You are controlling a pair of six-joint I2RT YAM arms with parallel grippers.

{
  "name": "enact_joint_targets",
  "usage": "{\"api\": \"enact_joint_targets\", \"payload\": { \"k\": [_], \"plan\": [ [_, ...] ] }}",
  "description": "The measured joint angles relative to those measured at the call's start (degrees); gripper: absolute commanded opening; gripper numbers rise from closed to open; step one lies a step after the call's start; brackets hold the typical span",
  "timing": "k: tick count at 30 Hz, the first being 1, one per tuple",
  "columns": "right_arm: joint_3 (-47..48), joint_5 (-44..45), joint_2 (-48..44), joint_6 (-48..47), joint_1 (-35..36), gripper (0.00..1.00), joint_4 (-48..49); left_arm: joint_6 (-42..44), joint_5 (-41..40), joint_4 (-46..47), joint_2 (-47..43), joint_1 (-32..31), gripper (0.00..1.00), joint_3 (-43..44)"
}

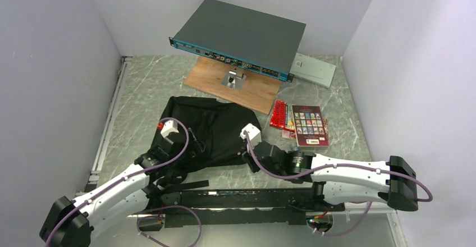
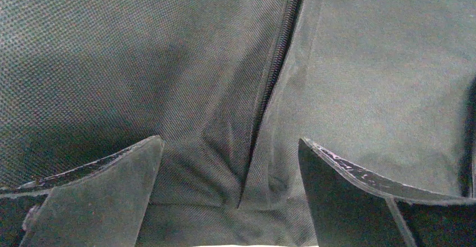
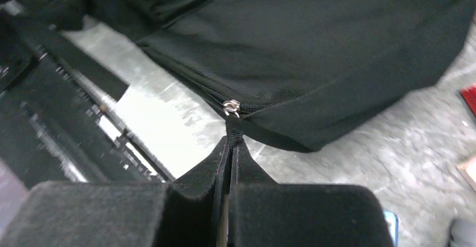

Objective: Pack the student bag
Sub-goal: Unzip the student bag at the center of the board.

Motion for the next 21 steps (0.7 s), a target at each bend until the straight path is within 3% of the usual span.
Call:
{"api": "enact_joint_targets", "payload": {
  "k": [7,15,19,21],
  "plan": [
    [-0.3,-9.9,0.1,-9.2,-0.1,0.0,1.7,6.3,3.5,-0.5,-4.9,0.3,1.0,-0.9],
    [-2.6,-11.0,-1.0,-18.4,-0.2,0.0,4.6,22.9,18.6,7.8,-15.8,0.2,1.0,-1.4],
    [-3.2,-11.8,-3.2,-22.5,-0.5,0.0,4.5,27.9,20.4,10.7,-10.5,-4.6,1.0,1.5],
    [-3.2,-12.2,-4.0,-23.9,-0.9,0.0,4.4,30.8,17.6,11.2,-5.2,-11.6,0.94,3.7]
  ]
}}
